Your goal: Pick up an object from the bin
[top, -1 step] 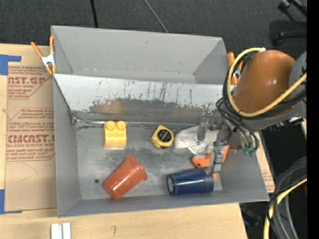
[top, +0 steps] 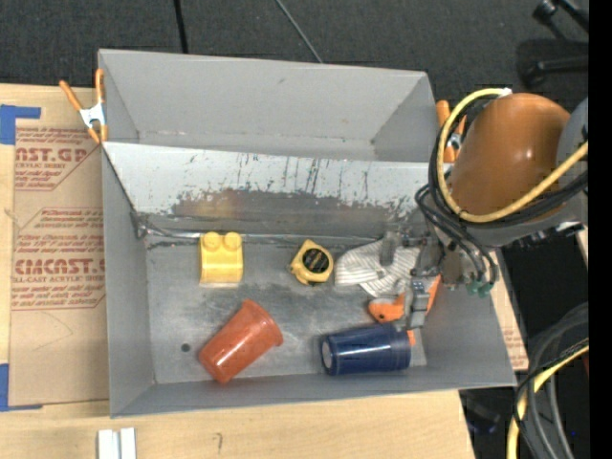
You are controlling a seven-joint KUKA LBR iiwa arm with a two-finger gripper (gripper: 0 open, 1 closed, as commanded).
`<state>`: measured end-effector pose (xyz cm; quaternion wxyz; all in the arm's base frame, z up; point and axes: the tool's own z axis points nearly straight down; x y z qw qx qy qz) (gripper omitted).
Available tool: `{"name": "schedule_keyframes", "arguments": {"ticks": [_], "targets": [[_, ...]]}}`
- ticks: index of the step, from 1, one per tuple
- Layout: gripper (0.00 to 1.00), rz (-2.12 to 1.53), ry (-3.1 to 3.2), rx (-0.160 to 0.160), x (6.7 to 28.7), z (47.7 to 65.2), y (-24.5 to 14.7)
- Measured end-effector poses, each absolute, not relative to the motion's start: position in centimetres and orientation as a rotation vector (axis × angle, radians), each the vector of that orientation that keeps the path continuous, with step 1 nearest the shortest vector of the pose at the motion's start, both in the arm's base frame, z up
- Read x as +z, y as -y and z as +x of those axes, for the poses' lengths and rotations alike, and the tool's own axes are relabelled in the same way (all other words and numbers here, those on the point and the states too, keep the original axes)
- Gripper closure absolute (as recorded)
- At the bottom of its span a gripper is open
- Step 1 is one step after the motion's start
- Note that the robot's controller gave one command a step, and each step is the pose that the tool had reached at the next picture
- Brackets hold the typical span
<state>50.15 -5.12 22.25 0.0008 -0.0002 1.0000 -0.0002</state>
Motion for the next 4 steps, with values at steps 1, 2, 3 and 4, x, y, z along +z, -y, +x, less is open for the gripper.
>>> {"name": "schedule_keyframes", "arguments": {"ticks": [1,2,3,4], "targets": [[0.0,0.122,-3.132,0.0,16.1,52.5,10.6],[0.0,0.162,-3.14,-0.001,11.9,52.5,13.6],[0.0,0.199,-3.132,0.0,16.1,54.6,14.4],[0.0,0.18,-3.131,-0.002,8.0,55.0,14.6]]}}
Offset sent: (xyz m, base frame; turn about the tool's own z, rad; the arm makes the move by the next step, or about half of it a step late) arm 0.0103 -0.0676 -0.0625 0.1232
